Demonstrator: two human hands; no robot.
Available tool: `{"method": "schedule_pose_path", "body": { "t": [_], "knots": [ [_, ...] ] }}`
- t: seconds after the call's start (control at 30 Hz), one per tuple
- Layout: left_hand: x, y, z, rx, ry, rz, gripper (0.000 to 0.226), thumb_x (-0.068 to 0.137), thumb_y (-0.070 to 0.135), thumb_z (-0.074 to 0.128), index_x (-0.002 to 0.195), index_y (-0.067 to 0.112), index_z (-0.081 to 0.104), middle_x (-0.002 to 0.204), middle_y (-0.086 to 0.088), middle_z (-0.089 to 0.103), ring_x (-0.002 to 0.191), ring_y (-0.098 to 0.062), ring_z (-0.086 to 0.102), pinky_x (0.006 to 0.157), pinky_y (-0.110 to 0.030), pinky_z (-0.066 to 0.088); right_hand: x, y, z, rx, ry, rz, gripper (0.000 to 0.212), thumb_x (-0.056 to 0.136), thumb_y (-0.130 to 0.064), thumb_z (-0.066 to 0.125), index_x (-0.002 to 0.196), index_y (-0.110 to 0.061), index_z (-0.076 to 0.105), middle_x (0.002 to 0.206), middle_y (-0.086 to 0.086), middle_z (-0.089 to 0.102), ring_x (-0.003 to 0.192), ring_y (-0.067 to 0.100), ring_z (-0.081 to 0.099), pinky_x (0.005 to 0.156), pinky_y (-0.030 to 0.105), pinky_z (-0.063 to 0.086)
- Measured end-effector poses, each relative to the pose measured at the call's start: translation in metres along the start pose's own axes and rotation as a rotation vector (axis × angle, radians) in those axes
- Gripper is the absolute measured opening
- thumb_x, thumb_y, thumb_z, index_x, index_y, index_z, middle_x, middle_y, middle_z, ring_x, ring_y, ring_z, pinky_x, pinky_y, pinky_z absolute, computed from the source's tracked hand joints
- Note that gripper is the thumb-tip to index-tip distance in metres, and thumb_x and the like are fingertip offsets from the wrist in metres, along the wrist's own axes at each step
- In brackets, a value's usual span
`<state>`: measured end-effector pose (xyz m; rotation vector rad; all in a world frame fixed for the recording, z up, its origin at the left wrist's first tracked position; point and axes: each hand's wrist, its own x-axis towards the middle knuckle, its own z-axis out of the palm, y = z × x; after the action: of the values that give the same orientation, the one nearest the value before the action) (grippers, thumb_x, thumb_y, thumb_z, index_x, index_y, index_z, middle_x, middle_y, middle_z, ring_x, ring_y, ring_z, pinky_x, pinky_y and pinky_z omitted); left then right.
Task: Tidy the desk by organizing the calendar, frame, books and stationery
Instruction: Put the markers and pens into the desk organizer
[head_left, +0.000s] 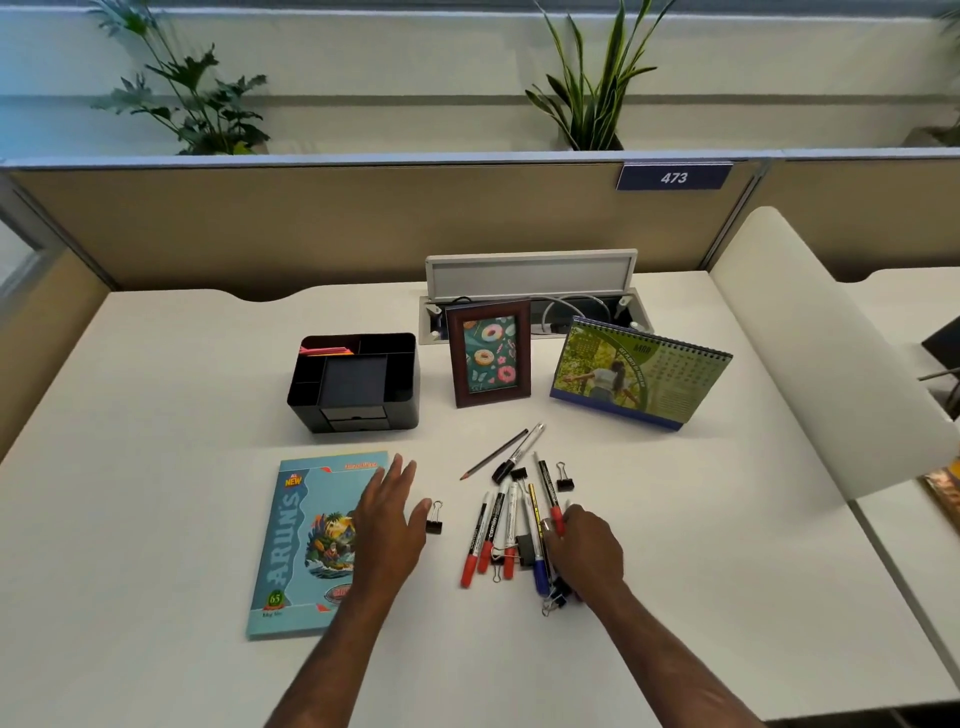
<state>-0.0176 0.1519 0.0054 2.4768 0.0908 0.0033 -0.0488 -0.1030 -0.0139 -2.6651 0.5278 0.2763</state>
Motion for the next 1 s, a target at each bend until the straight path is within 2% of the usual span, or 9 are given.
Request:
{"method": "schedule_pose_path", "body": {
  "t": [0.13,0.3,0.43,0.53,0.6,0.7,0.8,0.9,1.0],
  "knots": [
    [0.002,-0.003,0.000,0.018,0.001,0.011,0.057,0.092,0.024,0.068,0.145,0.016,0.049,0.156,-0.003,0.040,0.146,-0.032,0.030,0.115,-0.055,0.031,0.004,-0.002,0.001,0.007,0.000,0.043,0.032,0.094,-0.042,0.044,0.090,-0.013,0.056,0.088,0.005,0.066,0.086,0.028,0.062,0.066,0.034,0.045],
    [0.000,-0.004,0.002,0.032,-0.002,-0.013,0.058,0.092,0.026,0.068,0.145,0.018,0.049,0.156,-0.001,0.038,0.147,-0.031,0.030,0.115,-0.055,0.031,0.013,-0.009,-0.007,0.006,0.030,0.029,0.029,0.094,-0.038,0.044,0.087,-0.015,0.059,0.087,0.003,0.065,0.083,0.025,0.061,0.071,0.037,0.052],
    [-0.001,-0.003,0.003,0.037,-0.011,-0.021,0.058,0.092,0.028,0.068,0.145,0.019,0.048,0.157,0.000,0.038,0.147,-0.030,0.029,0.115,-0.056,0.030,0.018,-0.017,-0.013,-0.029,0.001,0.029,0.034,0.096,-0.040,0.044,0.082,-0.015,0.062,0.088,0.004,0.067,0.084,0.025,0.064,0.068,0.032,0.048],
    [-0.003,-0.001,0.003,0.039,-0.012,-0.022,0.059,0.091,0.030,0.068,0.146,0.020,0.048,0.157,0.001,0.037,0.148,-0.029,0.028,0.115,-0.057,0.030,0.022,-0.019,-0.015,-0.047,-0.050,0.049,0.025,0.094,-0.034,0.050,0.076,-0.017,0.053,0.086,0.003,0.066,0.084,0.024,0.065,0.065,0.030,0.046],
    [-0.004,0.000,0.004,0.036,-0.012,-0.019,0.059,0.091,0.029,0.069,0.146,0.020,0.048,0.157,0.001,0.037,0.148,-0.028,0.028,0.115,-0.054,0.029,0.023,-0.017,-0.014,-0.054,-0.072,0.055,0.017,0.092,-0.028,0.052,0.078,-0.018,0.054,0.082,0.001,0.061,0.086,0.024,0.065,0.063,0.028,0.041],
    [-0.006,0.002,0.004,0.036,-0.008,-0.013,0.060,0.090,0.029,0.070,0.145,0.020,0.049,0.156,0.001,0.038,0.148,-0.028,0.029,0.115,-0.052,0.029,0.023,-0.015,-0.012,-0.090,-0.067,0.038,0.020,0.091,-0.028,0.049,0.087,-0.015,0.063,0.089,0.004,0.066,0.088,0.024,0.065,0.063,0.029,0.040],
    [-0.007,0.001,0.008,0.042,-0.012,-0.020,0.060,0.090,0.029,0.070,0.145,0.022,0.049,0.156,0.001,0.038,0.148,-0.027,0.030,0.115,-0.053,0.027,0.023,-0.015,-0.013,-0.067,-0.064,0.049,0.016,0.090,-0.028,0.048,0.079,-0.018,0.054,0.081,0.002,0.060,0.079,0.022,0.061,0.062,0.029,0.041],
    [-0.008,0.005,0.011,0.031,-0.034,-0.013,0.059,0.090,0.029,0.070,0.145,0.025,0.049,0.157,0.003,0.037,0.148,-0.026,0.029,0.115,-0.055,0.028,0.019,-0.017,-0.019,-0.019,-0.006,0.024,0.020,0.089,-0.033,0.049,0.079,-0.016,0.055,0.077,-0.002,0.057,0.073,0.017,0.056,0.061,0.030,0.046],
    [-0.012,0.013,0.014,-0.026,-0.053,0.040,0.055,0.090,0.025,0.071,0.142,0.025,0.053,0.156,0.005,0.039,0.147,-0.023,0.032,0.115,-0.047,0.031,0.011,-0.020,-0.029,0.061,0.085,-0.014,0.020,0.087,-0.038,0.053,0.082,-0.019,0.058,0.079,-0.003,0.058,0.072,0.015,0.056,0.059,0.030,0.047]
  ]
}}
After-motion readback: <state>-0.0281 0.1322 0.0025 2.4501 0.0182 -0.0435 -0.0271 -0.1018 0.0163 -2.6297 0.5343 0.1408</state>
